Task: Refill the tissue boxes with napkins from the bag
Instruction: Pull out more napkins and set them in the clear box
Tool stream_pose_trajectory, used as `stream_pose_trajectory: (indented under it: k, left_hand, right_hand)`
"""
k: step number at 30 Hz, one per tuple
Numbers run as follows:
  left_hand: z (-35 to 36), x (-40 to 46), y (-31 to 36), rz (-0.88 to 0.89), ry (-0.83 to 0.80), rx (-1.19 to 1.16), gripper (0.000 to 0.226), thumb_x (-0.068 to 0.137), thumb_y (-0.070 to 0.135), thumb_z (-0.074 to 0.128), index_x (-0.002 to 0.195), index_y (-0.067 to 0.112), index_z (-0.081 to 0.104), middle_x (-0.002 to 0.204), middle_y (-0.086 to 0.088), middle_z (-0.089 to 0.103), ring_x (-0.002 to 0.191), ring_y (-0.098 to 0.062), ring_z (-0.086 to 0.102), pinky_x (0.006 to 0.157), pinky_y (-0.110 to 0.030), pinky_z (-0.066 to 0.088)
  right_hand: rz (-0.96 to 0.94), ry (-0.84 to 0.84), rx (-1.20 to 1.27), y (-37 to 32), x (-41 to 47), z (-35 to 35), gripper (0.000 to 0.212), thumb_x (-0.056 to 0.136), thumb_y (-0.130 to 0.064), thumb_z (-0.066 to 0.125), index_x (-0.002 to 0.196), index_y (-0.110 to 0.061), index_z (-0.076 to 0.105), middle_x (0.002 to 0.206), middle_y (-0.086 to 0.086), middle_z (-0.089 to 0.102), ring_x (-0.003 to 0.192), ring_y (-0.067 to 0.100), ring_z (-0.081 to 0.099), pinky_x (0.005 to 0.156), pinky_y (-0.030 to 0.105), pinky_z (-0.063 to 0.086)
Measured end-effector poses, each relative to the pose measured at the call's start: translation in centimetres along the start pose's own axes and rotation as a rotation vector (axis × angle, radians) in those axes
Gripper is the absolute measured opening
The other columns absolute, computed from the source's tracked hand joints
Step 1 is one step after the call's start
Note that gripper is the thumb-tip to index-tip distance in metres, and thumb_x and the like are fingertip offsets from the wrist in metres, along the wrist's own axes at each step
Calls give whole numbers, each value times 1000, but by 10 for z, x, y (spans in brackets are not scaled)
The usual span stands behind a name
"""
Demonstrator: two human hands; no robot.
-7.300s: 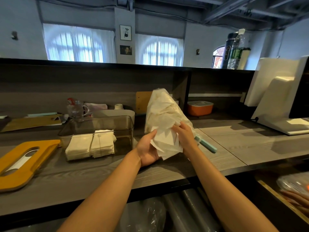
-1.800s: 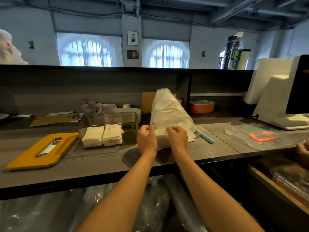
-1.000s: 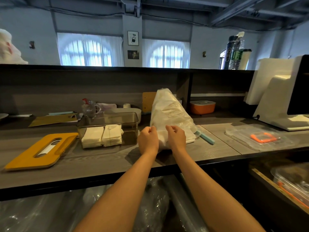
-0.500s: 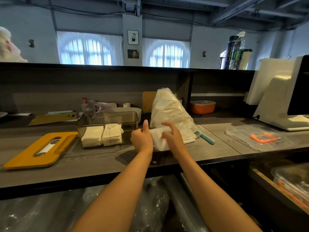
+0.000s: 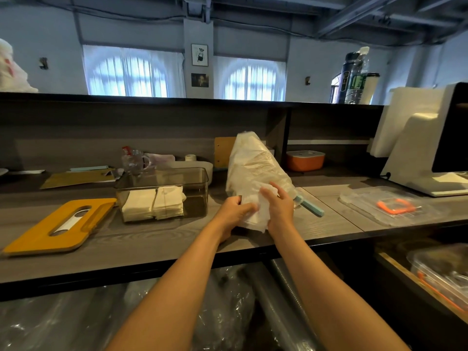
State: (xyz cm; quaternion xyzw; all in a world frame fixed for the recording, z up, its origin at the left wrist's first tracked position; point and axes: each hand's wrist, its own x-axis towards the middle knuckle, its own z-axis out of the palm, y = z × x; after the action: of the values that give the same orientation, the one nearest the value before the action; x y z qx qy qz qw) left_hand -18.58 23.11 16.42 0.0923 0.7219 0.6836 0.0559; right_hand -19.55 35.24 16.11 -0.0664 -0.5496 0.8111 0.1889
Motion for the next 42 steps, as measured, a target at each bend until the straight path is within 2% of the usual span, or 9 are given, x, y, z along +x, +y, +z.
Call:
stream_pose_trajectory:
  k: [7, 10, 13, 16, 22, 27, 31, 35, 42]
  left_hand:
    - [6, 11, -3, 37, 218, 62, 30, 101, 35, 53, 123, 16, 62, 111, -2, 68, 105, -23, 64, 95, -39, 52]
    - [3, 12, -5, 81, 381, -2, 36, 101, 35, 52, 126, 11, 59, 116, -7, 67, 105, -26, 65, 95, -44, 53]
    - [1, 11, -5, 80, 501, 34, 44, 104, 40, 41, 134, 9, 51, 124, -10, 61, 110, -26, 60, 94, -39, 50]
    - [2, 10, -4, 73, 515, 70, 46, 106, 39, 33, 137, 7, 47, 121, -9, 55, 112, -26, 56, 92, -35, 44]
    - [-3, 11, -8, 61, 468, -222, 34, 96, 37, 61, 122, 15, 60, 112, -5, 68, 101, -21, 66, 91, -40, 55]
    - [-13, 8, -7, 58, 497, -405, 26, 89, 17, 71, 112, 20, 60, 108, -4, 66, 96, -18, 64, 69, -29, 53]
    - [-10, 6, -9, 105, 421, -157, 29, 89, 16, 67, 116, 19, 58, 111, -2, 63, 100, -17, 61, 77, -30, 56]
    - [-1, 4, -6, 134, 466, 60, 26, 98, 24, 51, 122, 17, 57, 109, 0, 56, 98, -15, 54, 70, -26, 47]
    - [4, 13, -8, 137, 599, 198, 31, 103, 36, 45, 115, 13, 61, 107, -1, 60, 95, -15, 54, 81, -30, 44]
  right_hand:
    - [133, -188, -180, -5, -12, 20, 41, 102, -47, 40, 131, -21, 52, 122, 5, 60, 107, 21, 58, 97, 38, 48]
    - [144, -228, -112, -7, -17, 18, 33, 103, -44, 40, 117, -20, 56, 108, 6, 65, 96, 21, 62, 89, 36, 51]
    - [55, -365, -345, -5, -23, 19, 42, 103, -41, 40, 133, -15, 52, 130, 5, 57, 110, 18, 56, 97, 33, 45]
    - [-9, -399, -554, -1, -27, 21, 40, 102, -29, 45, 139, -15, 46, 126, -2, 50, 109, 14, 49, 91, 29, 41]
    - [-109, -459, -531, -2, -28, 17, 26, 100, -12, 43, 113, -26, 61, 100, -6, 66, 97, 12, 62, 78, 23, 49]
    - [-31, -220, -353, -1, -15, 10, 37, 92, -5, 58, 127, -17, 61, 124, 8, 60, 106, 21, 59, 76, 27, 53]
    - [-78, -41, -217, -6, -15, 1, 49, 91, -6, 64, 137, -16, 54, 139, 7, 50, 120, 19, 46, 87, 23, 43]
    - [-78, -99, -345, -5, -17, 4, 47, 96, -11, 57, 142, -15, 48, 148, 8, 43, 136, 23, 39, 95, 27, 37]
    - [-117, -53, -546, 1, -16, 17, 42, 98, -35, 55, 135, -16, 52, 134, 6, 55, 116, 17, 52, 85, 27, 41]
